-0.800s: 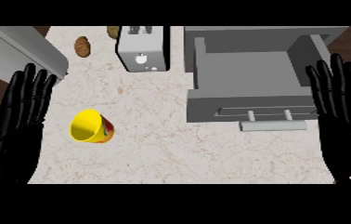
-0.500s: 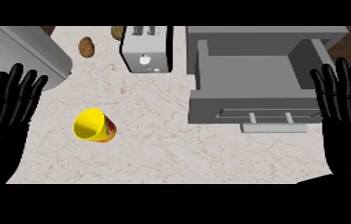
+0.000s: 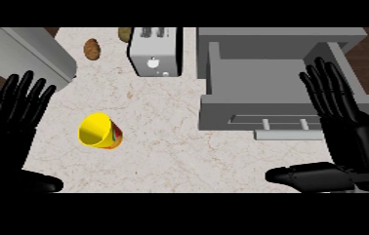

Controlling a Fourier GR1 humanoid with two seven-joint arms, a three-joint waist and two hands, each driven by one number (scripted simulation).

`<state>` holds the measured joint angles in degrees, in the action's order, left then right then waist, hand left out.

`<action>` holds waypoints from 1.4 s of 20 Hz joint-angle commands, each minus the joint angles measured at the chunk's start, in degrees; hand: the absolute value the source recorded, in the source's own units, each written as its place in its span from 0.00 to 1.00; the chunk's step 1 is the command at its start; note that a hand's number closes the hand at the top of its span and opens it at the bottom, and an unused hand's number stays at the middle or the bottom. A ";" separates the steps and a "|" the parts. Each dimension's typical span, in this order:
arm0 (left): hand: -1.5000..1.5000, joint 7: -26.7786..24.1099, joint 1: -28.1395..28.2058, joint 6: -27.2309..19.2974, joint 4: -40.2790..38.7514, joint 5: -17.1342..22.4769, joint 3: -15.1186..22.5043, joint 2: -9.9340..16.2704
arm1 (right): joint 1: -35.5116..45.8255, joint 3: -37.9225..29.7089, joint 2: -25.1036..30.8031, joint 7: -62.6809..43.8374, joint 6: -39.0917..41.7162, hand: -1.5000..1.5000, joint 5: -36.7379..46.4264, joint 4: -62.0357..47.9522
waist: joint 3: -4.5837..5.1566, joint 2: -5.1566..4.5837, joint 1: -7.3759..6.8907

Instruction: Pick up the cup, place it into the drawer and close the drawer

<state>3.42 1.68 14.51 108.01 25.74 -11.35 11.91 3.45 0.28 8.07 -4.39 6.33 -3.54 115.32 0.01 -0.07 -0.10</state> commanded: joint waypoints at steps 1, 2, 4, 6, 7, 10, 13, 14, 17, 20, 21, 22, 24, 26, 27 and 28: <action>0.00 -2.71 -0.52 3.46 -6.76 -0.22 -3.32 1.93 | 2.44 -1.72 0.19 -0.10 1.46 0.00 -1.86 -4.47 | 0.00 0.03 0.01; 0.00 -3.80 -2.11 1.06 -9.23 -4.16 -0.65 -0.50 | 5.04 -2.48 1.20 -3.43 1.52 0.00 -2.76 -2.63 | 0.00 0.03 0.14; 0.00 -7.15 -4.39 3.85 -17.23 -4.16 -2.36 0.89 | 2.30 -0.65 -0.56 2.35 1.31 0.00 0.19 -5.26 | 0.00 0.00 0.28; 0.00 -7.73 -4.70 4.33 -20.17 -4.76 -2.44 1.01 | 6.12 -0.62 0.12 -2.37 0.66 0.00 0.26 -3.67 | 0.01 0.01 0.20; 0.00 -8.05 -6.23 3.20 -21.13 -7.38 -2.06 1.46 | 4.64 0.24 -1.25 0.34 0.39 0.00 1.26 -4.88 | 0.00 0.02 0.22; 0.00 -9.56 -1.45 5.04 -20.98 -6.80 -2.71 0.87 | 6.35 -2.98 0.72 -1.70 1.47 0.00 -0.94 -4.21 | 0.00 0.09 0.03; 0.00 -18.08 -7.80 5.32 -36.37 -12.06 -3.74 1.94 | 11.30 -1.62 -0.86 -2.30 -0.74 0.00 0.65 -7.15 | 0.04 -0.09 0.29; 0.00 -20.94 -5.62 6.26 -37.03 -12.96 -3.91 1.98 | 8.17 -4.08 1.31 1.58 2.00 0.00 -0.04 -8.68 | 0.01 -0.03 0.24; 0.00 -22.70 -6.62 3.18 -40.91 -16.36 -2.43 0.09 | 8.72 -4.12 0.23 3.37 1.64 0.00 -0.23 -9.36 | 0.00 0.00 0.25; 0.00 -25.84 -9.33 5.73 -48.72 -15.82 -4.55 2.88 | 10.23 -5.72 2.15 -5.22 1.91 0.00 -2.88 -4.80 | 0.01 0.05 0.34; 0.00 -30.09 -10.81 7.16 -54.11 -16.55 -5.30 3.88 | 10.84 -6.22 2.03 -3.22 2.43 0.00 -3.37 -6.83 | 0.02 0.01 0.36; 0.00 -29.94 -9.90 5.35 -53.17 -17.86 -4.14 2.63 | 10.89 -4.55 1.45 -2.51 1.60 0.00 -0.63 -6.53 | 0.01 0.04 0.24; 0.00 -36.10 -13.71 7.06 -63.46 -19.19 -5.41 4.58 | 14.35 -5.30 1.79 -4.59 1.02 0.00 -1.62 -7.90 | 0.05 -0.05 0.42; 0.00 -37.76 -10.62 5.01 -61.27 -20.93 -3.17 1.74 | 8.92 -7.63 3.18 0.15 4.52 0.00 -3.68 -7.21 | 0.01 0.02 0.34; 0.00 -42.75 -16.16 5.40 -71.58 -22.93 -4.18 3.83 | 13.29 -5.03 1.89 -4.28 1.41 0.00 -1.07 -7.26 | 0.07 -0.11 0.62; 0.00 -42.78 -20.31 7.09 -76.45 -21.97 -5.81 6.38 | 14.35 -6.19 2.23 -4.13 2.07 0.00 -2.57 -9.39 | 0.08 -0.16 0.71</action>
<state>-33.08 -12.26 20.78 44.51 5.94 -16.00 15.89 15.56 -5.28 9.98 -7.36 8.41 -5.57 107.65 0.06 -0.12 0.37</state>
